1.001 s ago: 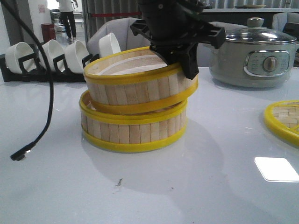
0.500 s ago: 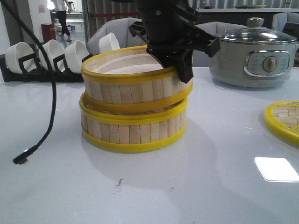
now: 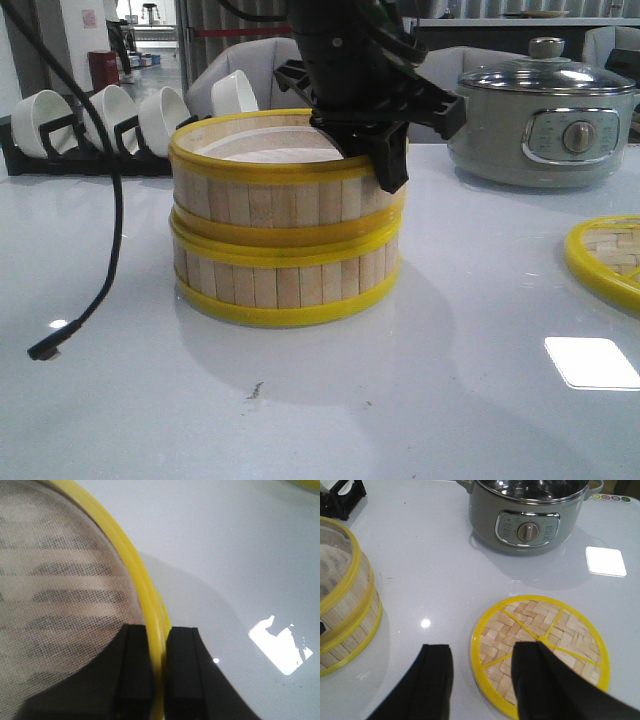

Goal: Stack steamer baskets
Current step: 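Lower the held basket onto the middle basket and open the left gripper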

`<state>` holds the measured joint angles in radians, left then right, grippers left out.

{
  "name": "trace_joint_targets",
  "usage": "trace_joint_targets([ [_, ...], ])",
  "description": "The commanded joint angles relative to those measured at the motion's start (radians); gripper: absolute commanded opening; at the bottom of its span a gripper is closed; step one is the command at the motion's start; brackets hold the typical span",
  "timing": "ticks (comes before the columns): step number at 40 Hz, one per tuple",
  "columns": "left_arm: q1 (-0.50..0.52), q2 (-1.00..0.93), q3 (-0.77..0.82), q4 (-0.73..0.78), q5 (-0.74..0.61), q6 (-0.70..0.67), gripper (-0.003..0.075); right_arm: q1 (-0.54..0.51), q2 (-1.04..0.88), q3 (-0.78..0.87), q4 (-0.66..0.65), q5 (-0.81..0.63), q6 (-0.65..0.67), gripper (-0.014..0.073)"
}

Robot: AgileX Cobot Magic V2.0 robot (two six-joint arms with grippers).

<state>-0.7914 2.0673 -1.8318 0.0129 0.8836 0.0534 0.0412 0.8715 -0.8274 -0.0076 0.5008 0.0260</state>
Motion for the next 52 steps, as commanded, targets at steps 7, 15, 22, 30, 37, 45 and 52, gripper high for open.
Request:
trace_joint_targets([
  [7, -0.003, -0.066, -0.037, 0.013, -0.040, -0.001, 0.0085, -0.003, -0.006, -0.035, -0.004, -0.078, 0.000, 0.0391],
  [15, -0.003, -0.066, -0.037, 0.009, -0.034, -0.001, 0.0085, -0.003, -0.006, -0.035, -0.004, -0.077, 0.000, 0.0391],
  [22, -0.003, -0.064, -0.037, -0.004, -0.021, -0.001, 0.0085, -0.003, -0.006, -0.035, -0.004, -0.074, 0.000, 0.0391],
  [30, -0.003, -0.064, -0.037, -0.013, -0.017, -0.001, 0.0085, -0.003, -0.006, -0.035, -0.004, -0.074, 0.000, 0.0391],
  [37, -0.003, -0.064, -0.037, -0.020, -0.009, -0.001, 0.0085, -0.003, -0.006, -0.035, -0.004, -0.074, 0.000, 0.0391],
  [45, -0.003, -0.064, -0.037, -0.020, -0.001, -0.001, 0.0085, -0.003, -0.006, -0.035, -0.004, -0.074, 0.000, 0.0391],
  [52, -0.003, -0.064, -0.037, -0.020, -0.003, -0.001, 0.0091, -0.003, -0.006, -0.035, -0.004, -0.074, 0.000, 0.0391],
])
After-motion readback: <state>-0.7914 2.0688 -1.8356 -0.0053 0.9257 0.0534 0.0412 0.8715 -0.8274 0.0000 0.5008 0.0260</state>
